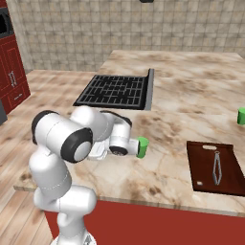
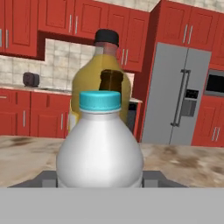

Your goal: Place the drinks on the dining counter in a tight cluster.

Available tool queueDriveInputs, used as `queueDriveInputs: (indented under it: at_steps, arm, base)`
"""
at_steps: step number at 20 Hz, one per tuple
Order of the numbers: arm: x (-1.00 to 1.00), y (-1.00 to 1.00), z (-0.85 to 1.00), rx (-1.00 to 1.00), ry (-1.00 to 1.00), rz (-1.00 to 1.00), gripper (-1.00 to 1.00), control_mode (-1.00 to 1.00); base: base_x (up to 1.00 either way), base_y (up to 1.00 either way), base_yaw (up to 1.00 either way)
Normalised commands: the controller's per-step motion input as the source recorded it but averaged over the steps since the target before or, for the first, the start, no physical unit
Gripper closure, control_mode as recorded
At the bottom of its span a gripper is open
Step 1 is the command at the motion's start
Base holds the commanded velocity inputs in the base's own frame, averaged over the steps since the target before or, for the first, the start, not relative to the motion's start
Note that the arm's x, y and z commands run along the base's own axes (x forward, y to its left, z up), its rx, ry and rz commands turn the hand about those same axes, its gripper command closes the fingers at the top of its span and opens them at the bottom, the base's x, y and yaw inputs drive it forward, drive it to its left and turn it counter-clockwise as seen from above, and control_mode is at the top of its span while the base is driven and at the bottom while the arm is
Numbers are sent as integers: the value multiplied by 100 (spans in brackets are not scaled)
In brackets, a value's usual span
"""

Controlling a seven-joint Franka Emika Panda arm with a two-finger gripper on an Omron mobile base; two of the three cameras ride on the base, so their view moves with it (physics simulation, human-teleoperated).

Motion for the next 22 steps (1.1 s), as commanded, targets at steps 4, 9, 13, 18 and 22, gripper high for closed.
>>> queueDriveInputs:
  at_steps: [4, 9, 13, 18, 22]
  arm:
    - [10, 0, -13, 0, 0, 0, 100, -100]
    - [6, 0, -13, 0, 0, 0, 100, -100]
    - [0, 0, -20, 0, 0, 0, -100, -100]
    - [3, 0, -14, 0, 0, 0, -100, -100]
    - [0, 0, -3, 0, 0, 0, -100, -100]
  base:
    - [0, 0, 0]
    - [0, 0, 0]
    - [0, 0, 0]
    - [0, 0, 0]
    - [0, 0, 0]
